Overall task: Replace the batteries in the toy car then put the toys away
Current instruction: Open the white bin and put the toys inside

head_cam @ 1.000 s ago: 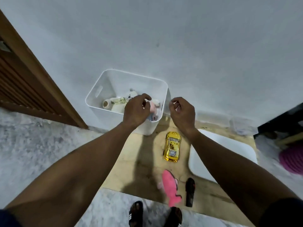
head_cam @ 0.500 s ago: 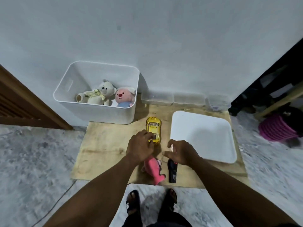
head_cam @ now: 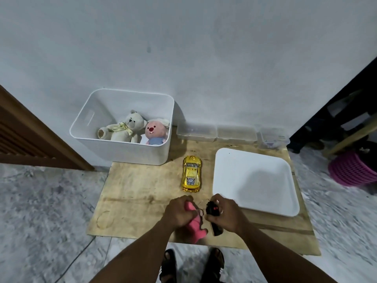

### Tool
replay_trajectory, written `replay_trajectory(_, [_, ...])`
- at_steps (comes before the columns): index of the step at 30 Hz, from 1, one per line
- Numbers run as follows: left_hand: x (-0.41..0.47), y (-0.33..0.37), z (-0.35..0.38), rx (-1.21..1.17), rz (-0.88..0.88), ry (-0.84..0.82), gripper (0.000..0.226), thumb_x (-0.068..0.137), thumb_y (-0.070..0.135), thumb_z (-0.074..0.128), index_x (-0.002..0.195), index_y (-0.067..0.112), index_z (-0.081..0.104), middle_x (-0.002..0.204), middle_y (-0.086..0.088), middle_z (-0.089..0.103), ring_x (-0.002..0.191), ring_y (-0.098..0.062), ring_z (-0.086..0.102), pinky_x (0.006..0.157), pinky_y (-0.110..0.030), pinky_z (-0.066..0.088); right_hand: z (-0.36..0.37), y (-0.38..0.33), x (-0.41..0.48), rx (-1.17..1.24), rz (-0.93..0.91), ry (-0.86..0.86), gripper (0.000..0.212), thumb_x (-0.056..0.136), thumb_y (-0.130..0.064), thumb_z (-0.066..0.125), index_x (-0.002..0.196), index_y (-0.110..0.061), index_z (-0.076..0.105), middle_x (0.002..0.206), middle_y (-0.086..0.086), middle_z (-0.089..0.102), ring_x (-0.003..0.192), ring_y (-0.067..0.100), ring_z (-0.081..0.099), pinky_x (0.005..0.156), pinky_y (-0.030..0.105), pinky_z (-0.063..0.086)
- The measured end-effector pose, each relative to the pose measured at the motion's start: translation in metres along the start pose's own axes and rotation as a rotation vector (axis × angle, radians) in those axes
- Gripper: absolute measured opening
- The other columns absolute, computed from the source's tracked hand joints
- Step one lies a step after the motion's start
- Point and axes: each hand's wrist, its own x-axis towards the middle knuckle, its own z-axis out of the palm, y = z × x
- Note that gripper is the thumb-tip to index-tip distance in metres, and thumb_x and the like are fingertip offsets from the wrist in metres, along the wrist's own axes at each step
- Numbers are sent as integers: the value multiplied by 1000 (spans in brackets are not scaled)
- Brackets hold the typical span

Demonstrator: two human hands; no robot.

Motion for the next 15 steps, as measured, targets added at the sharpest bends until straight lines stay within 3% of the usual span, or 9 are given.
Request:
replay_trajectory(3, [3,10,-17,-105,109,86,33,87,29,65,120,27,65,116,2,67,99,-13,61,90,-27,51,-11,-18,12,77,-106,169,45,64,-52,72,103,-37,56,98,-10,64,85,7,61,68,7,44])
replay_trajectory(6, [8,29,-42,-198,210,184,33,93,31,54,125,29,61,118,1,60,104,-14,58,94,-28,49,-26,-42,32,149,-196,355,40,73,-30,76,109,-25,60,100,-7,64,88,9,62,75,1,46])
replay_trajectory(11, [14,61,-104,-371,454,361,40,83,38,45,115,28,66,109,13,65,103,-2,60,91,-24,50,-54,-92,75,290,-238,499,42,73,-17,70,113,-26,61,100,-4,68,87,11,64,74,24,52])
replay_trajectory(15, [21,76,-169,-519,448,509,35,81,27,50,113,28,65,101,10,67,93,-7,63,82,-30,53,-71,-145,107,324,-299,532,49,78,-6,78,118,-29,60,110,-6,67,97,9,66,79,23,55])
